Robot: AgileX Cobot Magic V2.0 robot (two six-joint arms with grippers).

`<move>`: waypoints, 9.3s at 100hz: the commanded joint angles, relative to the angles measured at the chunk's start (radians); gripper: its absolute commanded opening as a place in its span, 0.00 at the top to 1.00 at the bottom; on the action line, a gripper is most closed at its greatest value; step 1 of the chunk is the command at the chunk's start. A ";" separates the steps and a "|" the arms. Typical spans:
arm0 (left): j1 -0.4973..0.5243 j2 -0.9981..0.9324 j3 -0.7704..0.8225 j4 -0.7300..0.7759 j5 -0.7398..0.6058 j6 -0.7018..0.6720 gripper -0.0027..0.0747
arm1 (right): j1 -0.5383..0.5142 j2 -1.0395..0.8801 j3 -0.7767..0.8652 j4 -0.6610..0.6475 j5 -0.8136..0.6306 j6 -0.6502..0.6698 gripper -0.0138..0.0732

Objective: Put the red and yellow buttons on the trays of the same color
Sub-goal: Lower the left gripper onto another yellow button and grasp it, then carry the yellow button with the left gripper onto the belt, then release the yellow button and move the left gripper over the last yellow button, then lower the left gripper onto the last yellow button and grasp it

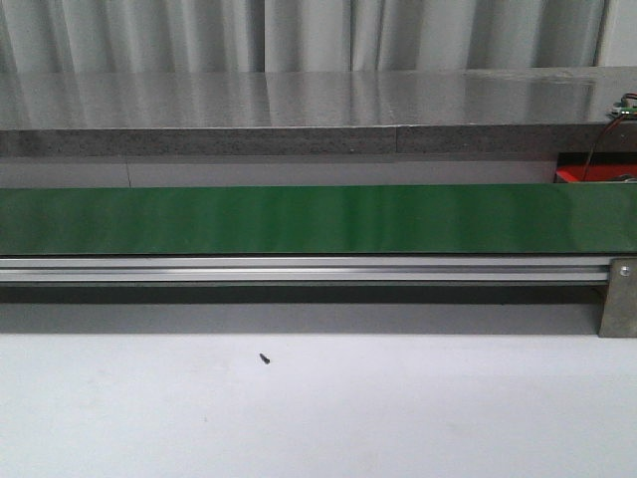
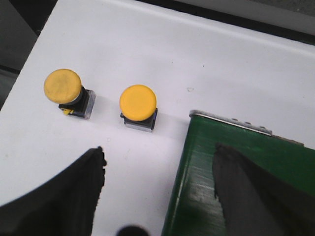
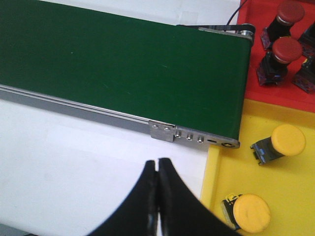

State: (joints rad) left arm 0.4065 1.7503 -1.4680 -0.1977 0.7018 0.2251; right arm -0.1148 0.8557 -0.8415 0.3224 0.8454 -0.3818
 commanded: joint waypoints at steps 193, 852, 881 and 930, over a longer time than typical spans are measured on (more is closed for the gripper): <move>-0.035 0.315 -0.262 0.045 -0.197 -0.004 0.39 | 0.002 -0.011 -0.023 0.013 -0.041 -0.005 0.92; 0.108 0.402 -0.331 0.071 -0.223 0.000 0.31 | 0.002 -0.011 -0.023 0.013 -0.085 -0.005 0.92; 0.104 0.417 -0.331 0.071 -0.202 0.000 0.31 | 0.002 -0.011 -0.023 0.013 -0.095 -0.005 0.92; 0.102 0.422 -0.331 0.071 -0.202 0.000 0.54 | 0.002 -0.011 -0.023 0.013 -0.095 -0.005 0.92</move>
State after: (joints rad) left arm 0.5127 2.2357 -1.7658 -0.1225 0.5445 0.2245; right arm -0.1148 0.8557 -0.8415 0.3224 0.8080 -0.3818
